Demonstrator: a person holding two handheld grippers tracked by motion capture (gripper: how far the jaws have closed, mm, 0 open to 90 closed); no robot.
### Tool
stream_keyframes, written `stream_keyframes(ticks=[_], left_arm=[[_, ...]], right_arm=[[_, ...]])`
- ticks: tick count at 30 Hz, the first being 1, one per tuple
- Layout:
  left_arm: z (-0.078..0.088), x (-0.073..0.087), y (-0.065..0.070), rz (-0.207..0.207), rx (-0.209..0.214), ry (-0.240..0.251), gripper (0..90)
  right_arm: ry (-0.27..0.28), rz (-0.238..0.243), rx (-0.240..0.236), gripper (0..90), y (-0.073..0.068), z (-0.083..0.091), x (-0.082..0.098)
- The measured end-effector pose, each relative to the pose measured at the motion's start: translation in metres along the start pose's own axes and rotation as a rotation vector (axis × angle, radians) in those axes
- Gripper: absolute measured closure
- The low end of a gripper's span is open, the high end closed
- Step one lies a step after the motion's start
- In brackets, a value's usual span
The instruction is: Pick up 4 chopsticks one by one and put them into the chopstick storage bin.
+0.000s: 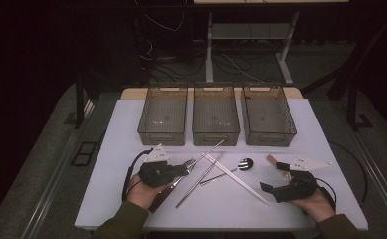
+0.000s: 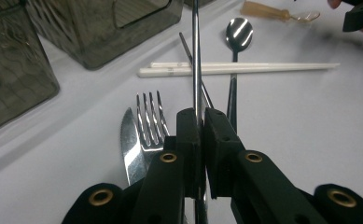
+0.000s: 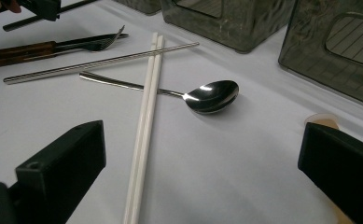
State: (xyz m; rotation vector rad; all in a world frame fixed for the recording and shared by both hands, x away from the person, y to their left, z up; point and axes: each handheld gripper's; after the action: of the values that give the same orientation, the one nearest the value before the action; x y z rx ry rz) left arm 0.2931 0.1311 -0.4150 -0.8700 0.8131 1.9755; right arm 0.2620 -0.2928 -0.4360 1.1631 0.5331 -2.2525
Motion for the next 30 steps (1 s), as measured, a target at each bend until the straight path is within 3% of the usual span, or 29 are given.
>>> stream_keyframes(ticks=[5, 30], left_arm=[[0.009, 0.000, -0.004, 0.003, -0.001, 0.032, 84.9], [0.046, 0.007, -0.028, 0.057, -0.093, 0.137, 84.8]], right_arm=[[0.002, 0.003, 0.000, 0.8, 0.000, 0.000, 0.000], [0.007, 0.009, -0.003, 0.9, -0.001, 0.002, 0.000]])
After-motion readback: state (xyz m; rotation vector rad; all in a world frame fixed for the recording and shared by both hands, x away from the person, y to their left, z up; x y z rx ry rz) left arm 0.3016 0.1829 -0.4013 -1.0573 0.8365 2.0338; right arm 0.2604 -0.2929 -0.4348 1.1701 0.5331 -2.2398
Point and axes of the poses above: each handheld gripper's, and its own axes: z roughly backward along the jaws, x roughly out of its underside, y roughly to its right, and after that the axes turned 7 degrees about x, right-handed
